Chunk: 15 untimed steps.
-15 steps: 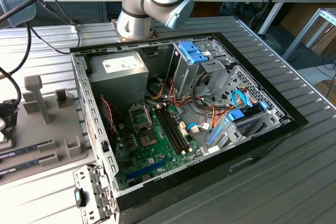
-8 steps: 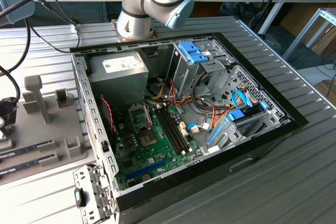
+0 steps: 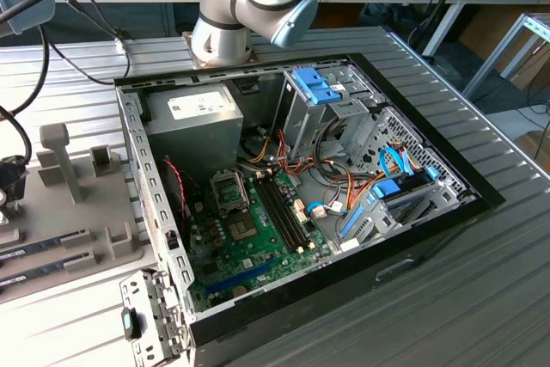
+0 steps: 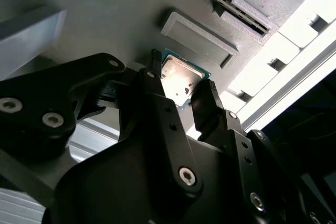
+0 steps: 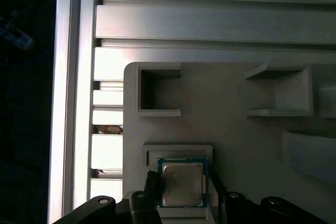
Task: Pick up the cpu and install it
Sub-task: 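Pick up the cpu and move it towards the insertion slot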
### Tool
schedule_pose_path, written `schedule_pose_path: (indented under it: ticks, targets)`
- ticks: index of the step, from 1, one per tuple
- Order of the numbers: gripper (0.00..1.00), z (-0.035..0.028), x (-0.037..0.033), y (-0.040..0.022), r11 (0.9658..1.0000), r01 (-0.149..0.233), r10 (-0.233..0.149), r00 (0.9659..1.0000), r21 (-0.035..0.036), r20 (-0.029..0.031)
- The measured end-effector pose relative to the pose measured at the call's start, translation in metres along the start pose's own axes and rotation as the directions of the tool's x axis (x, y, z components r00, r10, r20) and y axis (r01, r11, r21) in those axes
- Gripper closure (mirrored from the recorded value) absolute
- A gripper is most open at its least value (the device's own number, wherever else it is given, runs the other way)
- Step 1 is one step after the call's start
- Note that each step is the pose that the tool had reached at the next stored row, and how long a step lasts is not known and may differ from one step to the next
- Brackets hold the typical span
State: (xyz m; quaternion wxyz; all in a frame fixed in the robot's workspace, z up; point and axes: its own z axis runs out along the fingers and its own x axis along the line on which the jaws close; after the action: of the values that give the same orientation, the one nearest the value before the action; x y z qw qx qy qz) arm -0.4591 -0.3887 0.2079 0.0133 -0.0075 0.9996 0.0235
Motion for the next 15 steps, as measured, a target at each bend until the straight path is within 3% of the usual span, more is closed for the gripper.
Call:
schedule_pose_path:
  ticks: [6,15]
  targets:
    - [0.53,-0.0047,-0.0001,0.0002,0.9999,0.000,0.000,1.0000,-0.0111,0.0002]
    - [0.53,-0.0113,-0.0003,0.0005,0.9998,-0.001,0.001,1.0000,-0.0208,0.0003]
